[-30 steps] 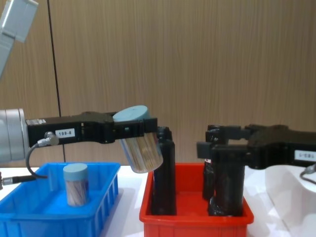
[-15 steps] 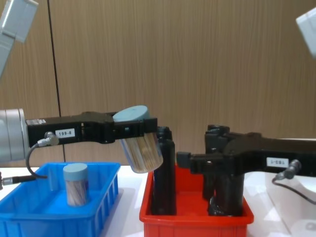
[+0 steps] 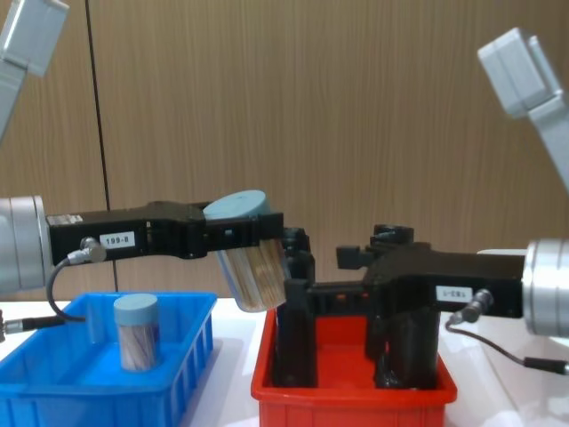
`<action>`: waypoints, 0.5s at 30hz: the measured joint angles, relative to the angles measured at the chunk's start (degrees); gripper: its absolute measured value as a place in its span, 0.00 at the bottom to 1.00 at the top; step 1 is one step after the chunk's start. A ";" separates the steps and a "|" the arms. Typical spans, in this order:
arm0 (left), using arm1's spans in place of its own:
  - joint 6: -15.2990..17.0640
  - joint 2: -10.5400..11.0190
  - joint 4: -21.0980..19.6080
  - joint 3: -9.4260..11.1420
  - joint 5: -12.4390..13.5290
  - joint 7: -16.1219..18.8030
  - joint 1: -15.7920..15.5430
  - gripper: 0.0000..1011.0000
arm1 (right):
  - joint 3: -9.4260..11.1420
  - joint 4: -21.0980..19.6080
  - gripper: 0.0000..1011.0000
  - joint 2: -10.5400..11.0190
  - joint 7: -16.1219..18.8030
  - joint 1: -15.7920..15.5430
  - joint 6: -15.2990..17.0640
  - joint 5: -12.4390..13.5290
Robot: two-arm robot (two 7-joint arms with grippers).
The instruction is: Pick the cotton swabs from the blue box and place them into the white box.
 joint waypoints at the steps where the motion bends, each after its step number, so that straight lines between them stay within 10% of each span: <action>1: 0.00 0.00 0.00 0.00 0.00 0.00 0.00 0.66 | -0.10 0.23 0.99 -0.15 0.04 0.18 -0.07 -0.11; 15: 0.00 0.00 0.00 0.00 0.00 0.00 0.00 0.66 | -2.10 4.46 0.99 -2.76 0.27 3.18 -1.31 -2.14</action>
